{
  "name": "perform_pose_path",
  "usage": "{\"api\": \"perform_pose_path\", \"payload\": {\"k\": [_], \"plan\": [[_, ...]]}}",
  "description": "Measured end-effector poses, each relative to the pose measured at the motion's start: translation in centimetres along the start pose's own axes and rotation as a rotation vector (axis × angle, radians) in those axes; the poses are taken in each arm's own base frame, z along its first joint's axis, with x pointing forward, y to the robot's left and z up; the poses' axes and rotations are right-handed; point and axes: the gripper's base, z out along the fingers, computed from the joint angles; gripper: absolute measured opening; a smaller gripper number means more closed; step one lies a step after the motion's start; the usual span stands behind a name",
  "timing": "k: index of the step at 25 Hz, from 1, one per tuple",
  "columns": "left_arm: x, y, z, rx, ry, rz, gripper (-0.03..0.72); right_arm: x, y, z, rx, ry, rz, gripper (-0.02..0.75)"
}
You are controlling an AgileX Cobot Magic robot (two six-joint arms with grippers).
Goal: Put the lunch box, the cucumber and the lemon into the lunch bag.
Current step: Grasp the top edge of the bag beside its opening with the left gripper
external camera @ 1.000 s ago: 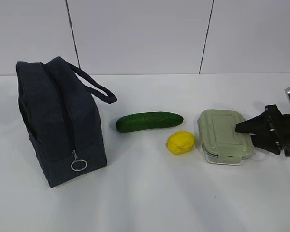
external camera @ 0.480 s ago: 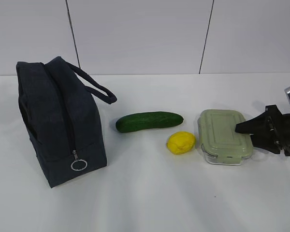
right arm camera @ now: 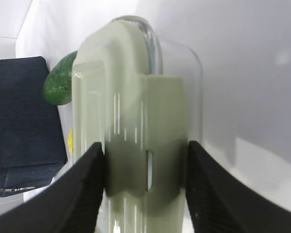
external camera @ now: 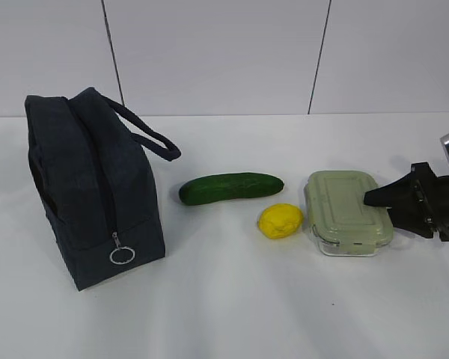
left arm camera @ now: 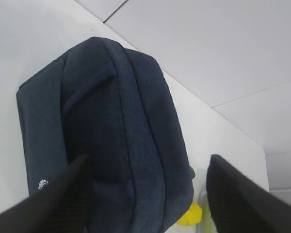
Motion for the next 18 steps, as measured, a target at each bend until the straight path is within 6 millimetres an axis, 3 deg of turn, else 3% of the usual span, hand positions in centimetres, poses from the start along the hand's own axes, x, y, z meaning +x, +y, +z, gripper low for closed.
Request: {"api": "perform_pose_path", "payload": {"k": [18], "plan": [[0.00,0.00,0.00,0.000,0.000,0.000,0.534,-0.21,0.76,-0.06,-0.076,0.000,-0.016,0.385]]}}
